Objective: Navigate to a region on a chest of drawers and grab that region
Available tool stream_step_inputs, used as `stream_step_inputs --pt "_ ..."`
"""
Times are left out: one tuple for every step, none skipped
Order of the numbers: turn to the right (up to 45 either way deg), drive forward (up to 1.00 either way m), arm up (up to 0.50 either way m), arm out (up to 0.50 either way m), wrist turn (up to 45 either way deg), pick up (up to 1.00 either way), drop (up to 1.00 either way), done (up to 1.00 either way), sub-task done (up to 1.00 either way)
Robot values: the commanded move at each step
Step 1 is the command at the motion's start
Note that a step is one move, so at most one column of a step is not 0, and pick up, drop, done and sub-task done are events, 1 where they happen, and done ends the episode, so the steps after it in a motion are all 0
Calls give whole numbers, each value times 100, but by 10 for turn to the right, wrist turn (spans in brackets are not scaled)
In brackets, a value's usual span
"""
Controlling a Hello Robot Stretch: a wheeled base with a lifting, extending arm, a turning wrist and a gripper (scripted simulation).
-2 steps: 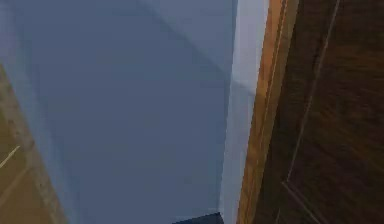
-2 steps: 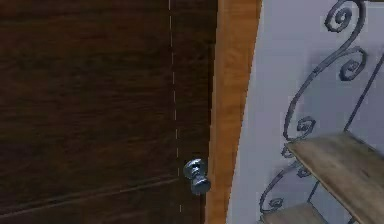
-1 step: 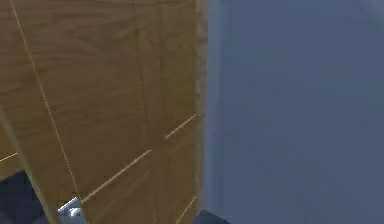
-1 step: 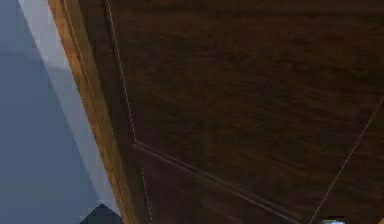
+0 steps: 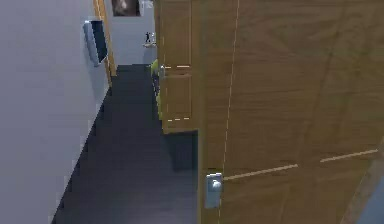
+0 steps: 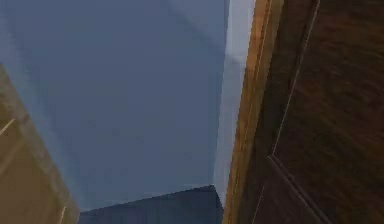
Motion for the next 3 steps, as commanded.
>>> stream_step_inputs --pt "-360 0 0 0 0 0 0 0 0" --pt "0 35 0 0 0 0 0 0 0" --pt "60 0 0 0 0 0 0 0 0"
